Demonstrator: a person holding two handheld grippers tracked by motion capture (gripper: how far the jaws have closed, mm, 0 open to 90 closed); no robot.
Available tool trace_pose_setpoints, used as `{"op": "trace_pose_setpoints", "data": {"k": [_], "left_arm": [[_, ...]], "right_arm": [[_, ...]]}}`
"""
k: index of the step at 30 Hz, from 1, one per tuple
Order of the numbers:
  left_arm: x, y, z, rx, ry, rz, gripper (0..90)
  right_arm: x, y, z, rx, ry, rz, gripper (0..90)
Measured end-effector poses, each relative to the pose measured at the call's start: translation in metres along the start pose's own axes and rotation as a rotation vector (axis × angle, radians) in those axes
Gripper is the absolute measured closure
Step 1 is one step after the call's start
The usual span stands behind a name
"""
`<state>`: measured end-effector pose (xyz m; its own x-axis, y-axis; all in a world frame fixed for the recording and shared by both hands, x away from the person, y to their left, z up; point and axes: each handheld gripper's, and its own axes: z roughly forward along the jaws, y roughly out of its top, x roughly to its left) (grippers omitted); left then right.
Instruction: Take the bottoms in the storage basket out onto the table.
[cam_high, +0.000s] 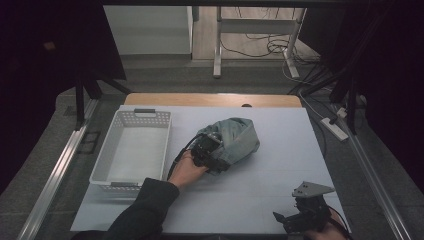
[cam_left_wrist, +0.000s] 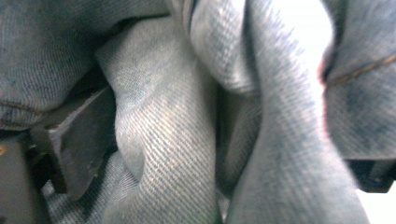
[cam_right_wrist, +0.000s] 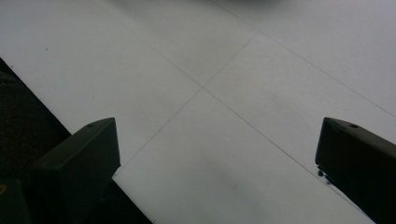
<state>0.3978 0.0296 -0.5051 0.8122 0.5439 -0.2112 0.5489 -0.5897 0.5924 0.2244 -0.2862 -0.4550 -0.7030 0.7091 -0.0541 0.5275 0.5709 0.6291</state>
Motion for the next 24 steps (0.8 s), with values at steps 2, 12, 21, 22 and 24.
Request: {"op": "trace_pose_setpoints", "data": {"k": [2,12,21,22,24], "left_arm": [[-0.001,0.001,-0.002,-0.002,-0.007,0.000,2.1],[-0.009,0.006,-0.012,-0.019,-0.042,0.021,0.0],[-0.011,0.002,-0.020,-0.049,-0.078,0.047,0.0],[-0.011,0.002,-0.022,-0.053,-0.080,0.052,0.0],[-0.011,0.001,-0.025,-0.066,-0.082,0.051,0.1]], "right_arm": [[0.000,0.000,0.000,-0.003,0.000,0.000,0.1],[0.000,0.000,0.000,-0.006,-0.003,-0.001,0.1],[0.001,0.000,-0.001,-0.012,-0.003,-0.003,0.0],[0.001,0.000,-0.001,-0.009,-0.004,-0.004,0.1],[0.001,0.000,-0.001,-0.010,-0.004,-0.004,0.1]]}}
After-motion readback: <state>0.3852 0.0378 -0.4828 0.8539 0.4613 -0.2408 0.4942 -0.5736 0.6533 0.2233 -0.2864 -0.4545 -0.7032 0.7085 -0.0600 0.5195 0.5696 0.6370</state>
